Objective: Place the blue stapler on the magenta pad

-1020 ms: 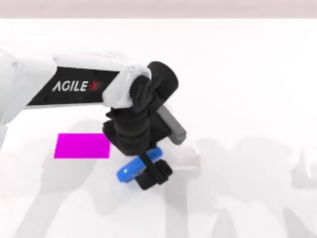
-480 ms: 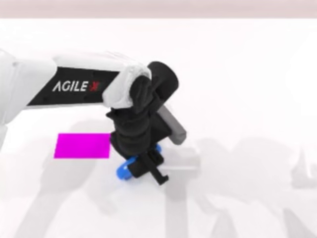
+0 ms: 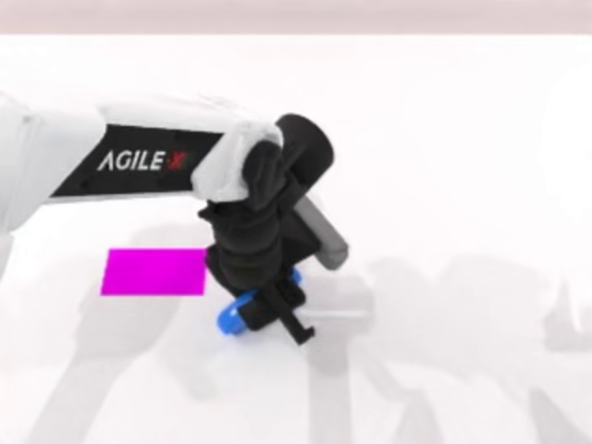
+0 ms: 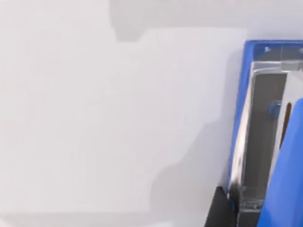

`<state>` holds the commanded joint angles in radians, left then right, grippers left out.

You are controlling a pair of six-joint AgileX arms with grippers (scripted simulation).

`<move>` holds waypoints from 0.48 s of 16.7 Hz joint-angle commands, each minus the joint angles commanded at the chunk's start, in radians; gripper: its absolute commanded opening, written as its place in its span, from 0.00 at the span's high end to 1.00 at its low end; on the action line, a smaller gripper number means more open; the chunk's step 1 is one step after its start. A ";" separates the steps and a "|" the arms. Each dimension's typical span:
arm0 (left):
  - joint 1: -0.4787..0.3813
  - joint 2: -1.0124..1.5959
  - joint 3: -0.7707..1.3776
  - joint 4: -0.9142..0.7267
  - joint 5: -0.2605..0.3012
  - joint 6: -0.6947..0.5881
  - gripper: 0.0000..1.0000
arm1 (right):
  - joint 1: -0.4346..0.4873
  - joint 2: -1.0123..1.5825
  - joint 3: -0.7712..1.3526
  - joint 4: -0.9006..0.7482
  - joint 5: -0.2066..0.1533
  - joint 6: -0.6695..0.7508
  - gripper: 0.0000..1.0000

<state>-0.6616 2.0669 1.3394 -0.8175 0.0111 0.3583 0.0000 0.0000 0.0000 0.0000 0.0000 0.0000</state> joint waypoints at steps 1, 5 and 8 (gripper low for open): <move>0.001 -0.004 0.012 -0.013 0.000 0.000 1.00 | 0.000 0.000 0.000 0.000 0.000 0.000 0.00; 0.012 -0.051 0.112 -0.172 -0.001 -0.004 1.00 | 0.000 0.000 0.000 0.000 0.000 0.000 0.00; 0.016 -0.098 0.194 -0.310 -0.001 -0.001 1.00 | 0.000 0.000 0.000 0.000 0.000 0.000 0.00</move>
<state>-0.6458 1.9694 1.5334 -1.1280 0.0101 0.3570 0.0000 0.0000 0.0000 0.0000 0.0000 0.0000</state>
